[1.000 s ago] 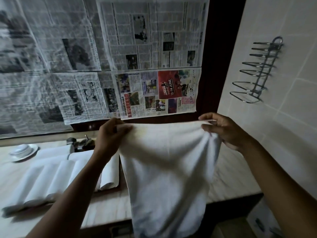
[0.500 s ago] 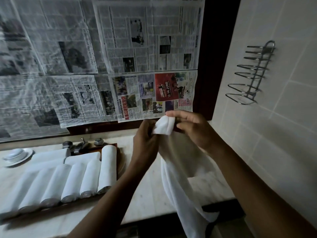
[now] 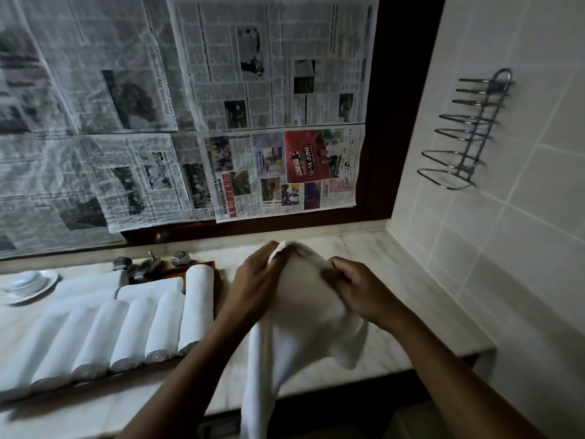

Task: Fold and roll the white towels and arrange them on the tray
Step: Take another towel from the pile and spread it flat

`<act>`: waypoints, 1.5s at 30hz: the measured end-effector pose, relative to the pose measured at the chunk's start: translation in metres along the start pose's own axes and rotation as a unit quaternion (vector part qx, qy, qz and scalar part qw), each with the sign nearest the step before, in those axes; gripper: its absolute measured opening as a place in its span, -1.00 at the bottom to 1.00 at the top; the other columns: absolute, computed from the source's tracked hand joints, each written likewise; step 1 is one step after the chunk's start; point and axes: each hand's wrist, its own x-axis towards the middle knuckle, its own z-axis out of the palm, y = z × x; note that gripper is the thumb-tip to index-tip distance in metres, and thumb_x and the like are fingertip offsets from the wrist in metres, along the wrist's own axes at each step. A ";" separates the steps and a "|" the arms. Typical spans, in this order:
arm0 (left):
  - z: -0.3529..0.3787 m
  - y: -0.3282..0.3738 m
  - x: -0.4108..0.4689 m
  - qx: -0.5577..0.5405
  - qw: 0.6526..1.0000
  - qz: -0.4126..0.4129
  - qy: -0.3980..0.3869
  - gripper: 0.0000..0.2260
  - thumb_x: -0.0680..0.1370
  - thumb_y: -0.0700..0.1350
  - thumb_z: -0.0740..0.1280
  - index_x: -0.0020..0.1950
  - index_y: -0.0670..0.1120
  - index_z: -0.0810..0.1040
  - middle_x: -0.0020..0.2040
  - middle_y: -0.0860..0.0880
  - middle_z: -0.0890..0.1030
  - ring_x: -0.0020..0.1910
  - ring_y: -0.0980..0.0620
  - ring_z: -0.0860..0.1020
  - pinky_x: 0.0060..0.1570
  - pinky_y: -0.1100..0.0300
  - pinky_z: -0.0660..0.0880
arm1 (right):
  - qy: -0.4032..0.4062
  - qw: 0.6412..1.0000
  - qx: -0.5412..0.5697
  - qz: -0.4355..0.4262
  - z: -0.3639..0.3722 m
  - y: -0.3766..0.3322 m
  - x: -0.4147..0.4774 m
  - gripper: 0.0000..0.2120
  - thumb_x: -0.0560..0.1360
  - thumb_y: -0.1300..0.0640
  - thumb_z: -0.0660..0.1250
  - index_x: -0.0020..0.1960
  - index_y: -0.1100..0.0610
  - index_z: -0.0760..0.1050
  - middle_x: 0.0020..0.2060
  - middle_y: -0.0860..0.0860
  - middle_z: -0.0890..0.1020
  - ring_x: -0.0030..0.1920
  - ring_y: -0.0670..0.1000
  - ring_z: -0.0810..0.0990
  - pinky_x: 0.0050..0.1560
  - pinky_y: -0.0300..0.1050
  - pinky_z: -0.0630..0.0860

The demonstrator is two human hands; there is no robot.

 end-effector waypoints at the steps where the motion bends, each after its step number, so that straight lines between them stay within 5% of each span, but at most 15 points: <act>1: -0.004 -0.004 -0.001 0.003 1.000 -0.009 0.009 -0.65 0.67 0.15 0.26 -0.06 -0.10 0.58 -0.17 -0.06 0.63 -0.20 0.14 0.55 -0.13 0.05 0.49 | 0.000 1.000 0.023 0.003 0.003 0.000 -0.001 -0.60 0.65 -0.19 0.26 -0.12 0.13 0.51 -0.28 0.07 0.55 -0.24 -0.06 0.49 -0.17 0.03 0.44; 3: -0.012 -0.011 -0.005 0.018 1.000 -0.014 0.021 -0.66 0.63 0.14 0.33 -0.10 -0.12 0.65 -0.24 -0.03 0.65 -0.26 0.19 0.53 -0.21 0.13 0.46 | -0.013 0.998 0.062 0.015 0.007 0.004 -0.003 -0.60 0.63 -0.20 0.31 -0.09 0.15 0.55 -0.30 0.00 0.54 -0.26 -0.07 0.49 -0.17 -0.05 0.40; 5: -0.020 -0.019 -0.005 0.036 0.999 0.000 0.038 -0.86 0.58 0.00 0.45 -0.09 -0.03 0.73 -0.21 0.11 0.69 -0.22 0.23 0.60 -0.20 0.28 0.47 | -0.044 0.997 0.057 0.039 0.008 0.009 -0.006 -0.60 0.53 -0.25 0.42 -0.09 0.11 0.57 -0.29 -0.07 0.57 -0.27 -0.06 0.51 -0.20 -0.06 0.40; 8: -0.035 -0.034 -0.007 0.060 0.997 0.011 0.044 -0.89 0.55 -0.16 0.48 -0.01 0.02 0.76 -0.13 0.21 0.72 -0.12 0.26 0.65 -0.17 0.40 0.48 | -0.106 0.989 -0.064 0.087 0.011 0.029 -0.009 -0.64 0.36 -0.26 0.55 -0.05 -0.01 0.63 -0.20 -0.04 0.70 -0.20 -0.05 0.68 -0.18 -0.05 0.55; 11: -0.041 -0.062 -0.016 -0.012 0.997 -0.068 0.046 -0.89 0.59 -0.20 0.43 -0.03 -0.03 0.74 -0.22 0.15 0.71 -0.22 0.27 0.61 -0.22 0.36 0.50 | -0.116 0.974 -0.157 0.118 0.013 0.065 -0.016 -0.67 0.42 -0.19 0.53 -0.24 0.03 0.53 -0.34 0.01 0.60 -0.33 -0.08 0.59 -0.31 -0.12 0.39; 14: -0.041 -0.105 -0.032 -0.103 0.981 -0.163 0.037 -0.85 0.60 -0.01 0.43 -0.02 -0.07 0.71 -0.20 -0.14 0.67 -0.17 0.02 0.58 -0.15 0.05 0.53 | -0.102 0.967 -0.190 0.134 0.014 0.106 -0.029 -0.59 0.51 -0.08 0.48 -0.30 0.09 0.36 -0.43 -0.03 0.42 -0.42 -0.14 0.44 -0.35 -0.12 0.27; 18: -0.032 -0.162 -0.074 -0.127 0.962 -0.241 -0.014 -0.64 0.60 0.17 0.37 0.05 -0.13 0.69 -0.11 -0.27 0.66 -0.14 -0.05 0.56 -0.15 -0.02 0.47 | -0.115 0.959 -0.175 0.191 0.021 0.158 -0.058 -0.61 0.56 0.01 0.47 -0.33 0.01 0.36 -0.46 -0.13 0.47 -0.38 -0.25 0.48 -0.32 -0.23 0.32; 21: -0.015 -0.194 -0.116 -0.059 0.959 -0.271 -0.061 -0.72 0.63 0.12 0.34 0.03 -0.06 0.70 -0.12 -0.17 0.69 -0.16 -0.03 0.59 -0.16 0.04 0.48 | -0.175 0.940 -0.179 0.230 0.029 0.193 -0.087 -0.72 0.56 0.16 0.43 -0.30 -0.04 0.52 -0.37 -0.12 0.58 -0.22 -0.13 0.63 -0.24 -0.20 0.43; 23: -0.006 -0.212 -0.139 -0.055 0.943 -0.319 -0.076 -0.79 0.66 0.04 0.33 -0.04 -0.03 0.68 -0.21 -0.05 0.65 -0.20 0.00 0.56 -0.19 0.04 0.46 | -0.191 0.933 -0.176 0.247 0.031 0.204 -0.105 -0.67 0.55 0.22 0.43 -0.29 -0.13 0.54 -0.34 -0.13 0.61 -0.22 -0.26 0.60 -0.19 -0.18 0.46; 26: 0.000 -0.221 -0.163 -0.076 0.922 -0.361 -0.115 -0.66 0.59 0.17 0.37 -0.02 -0.11 0.66 -0.18 -0.05 0.65 -0.17 -0.02 0.57 -0.16 0.04 0.46 | -0.212 0.927 -0.167 0.261 0.026 0.208 -0.123 -0.75 0.55 0.15 0.47 -0.23 -0.14 0.57 -0.29 -0.12 0.66 -0.21 -0.40 0.57 -0.13 -0.18 0.47; 28: 0.002 -0.215 -0.168 -0.110 0.905 -0.384 -0.147 -0.69 0.63 0.11 0.36 0.06 -0.12 0.70 -0.04 -0.12 0.72 -0.09 -0.08 0.65 -0.12 0.01 0.54 | -0.226 0.929 -0.141 0.256 0.014 0.214 -0.134 -0.83 0.48 -0.11 0.49 -0.25 -0.12 0.60 -0.29 -0.17 0.67 -0.21 -0.37 0.57 -0.12 -0.16 0.50; 31: 0.001 -0.200 -0.159 -0.144 0.887 -0.406 -0.164 -0.79 0.67 -0.07 0.33 0.09 -0.14 0.73 -0.12 -0.12 0.73 -0.18 0.00 0.67 -0.26 0.11 0.58 | -0.166 0.943 -0.115 0.265 -0.007 0.217 -0.136 -0.45 0.32 -0.53 0.39 -0.18 -0.03 0.65 -0.28 -0.17 0.70 -0.20 -0.31 0.58 -0.15 -0.14 0.52; 35: -0.006 -0.192 -0.125 -0.160 0.898 -0.389 -0.126 -0.79 0.64 -0.03 0.38 0.14 -0.12 0.72 -0.02 -0.28 0.70 -0.02 -0.29 0.70 -0.10 -0.12 0.66 | -0.101 0.946 -0.103 0.291 -0.028 0.188 -0.088 -0.71 0.50 -0.13 0.50 -0.06 0.12 0.71 -0.20 0.02 0.75 -0.16 -0.08 0.70 -0.14 -0.13 0.54; 38: -0.009 -0.192 -0.082 -0.119 0.929 -0.349 -0.043 -0.81 0.61 -0.05 0.43 0.05 -0.16 0.72 -0.14 -0.27 0.68 -0.10 -0.26 0.70 -0.08 -0.24 0.67 | -0.045 0.959 -0.124 0.250 -0.036 0.180 -0.036 -0.72 0.55 -0.07 0.47 -0.11 0.16 0.67 -0.30 0.08 0.70 -0.21 0.08 0.71 -0.16 0.09 0.62; 45: -0.012 -0.182 0.019 -0.081 0.967 -0.231 0.070 -0.89 0.60 -0.07 0.45 -0.09 -0.05 0.71 -0.30 0.04 0.68 -0.28 0.10 0.66 -0.36 0.24 0.56 | 0.066 0.971 -0.120 0.196 -0.052 0.181 0.062 -0.68 0.62 -0.07 0.35 -0.09 0.18 0.62 -0.26 0.10 0.68 -0.22 0.08 0.70 -0.04 0.25 0.66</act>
